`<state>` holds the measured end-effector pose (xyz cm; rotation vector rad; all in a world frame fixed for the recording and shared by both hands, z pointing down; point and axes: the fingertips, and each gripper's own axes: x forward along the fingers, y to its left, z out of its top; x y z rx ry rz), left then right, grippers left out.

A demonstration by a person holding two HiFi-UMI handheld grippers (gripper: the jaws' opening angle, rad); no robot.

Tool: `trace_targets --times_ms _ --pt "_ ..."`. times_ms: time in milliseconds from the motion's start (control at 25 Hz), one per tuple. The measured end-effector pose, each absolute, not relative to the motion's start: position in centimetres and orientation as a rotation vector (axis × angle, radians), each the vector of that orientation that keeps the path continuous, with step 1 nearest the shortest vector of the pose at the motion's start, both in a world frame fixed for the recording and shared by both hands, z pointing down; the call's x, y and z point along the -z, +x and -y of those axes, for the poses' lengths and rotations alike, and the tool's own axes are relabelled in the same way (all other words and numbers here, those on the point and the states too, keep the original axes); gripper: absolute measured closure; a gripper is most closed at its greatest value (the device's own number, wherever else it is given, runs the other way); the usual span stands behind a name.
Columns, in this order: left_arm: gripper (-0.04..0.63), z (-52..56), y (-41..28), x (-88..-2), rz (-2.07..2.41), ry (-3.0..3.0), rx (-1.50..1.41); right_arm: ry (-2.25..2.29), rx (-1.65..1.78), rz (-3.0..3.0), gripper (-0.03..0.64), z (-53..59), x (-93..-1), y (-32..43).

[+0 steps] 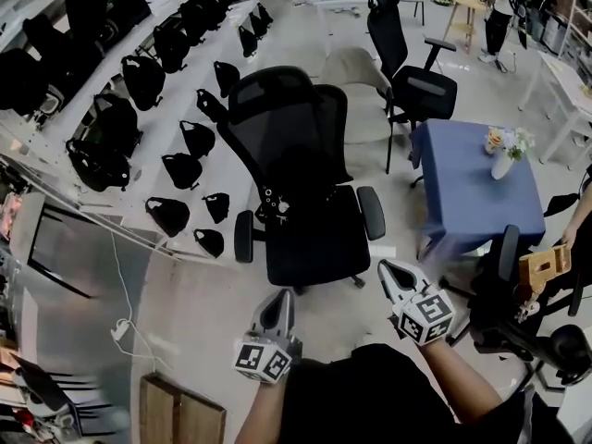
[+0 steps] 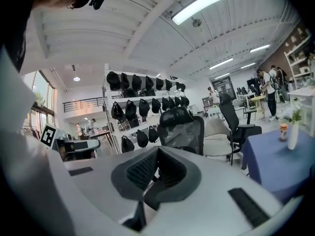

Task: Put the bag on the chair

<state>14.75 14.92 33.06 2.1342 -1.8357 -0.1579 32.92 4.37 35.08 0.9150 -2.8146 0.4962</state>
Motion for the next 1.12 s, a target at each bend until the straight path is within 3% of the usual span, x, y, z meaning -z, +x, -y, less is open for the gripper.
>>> trace_targets --times_ms 1120 --pt "0.588 -18.3 8.2 -33.7 1.933 2.043 0.197 0.882 -0.414 2.764 0.618 -7.4 -35.7 29.5"
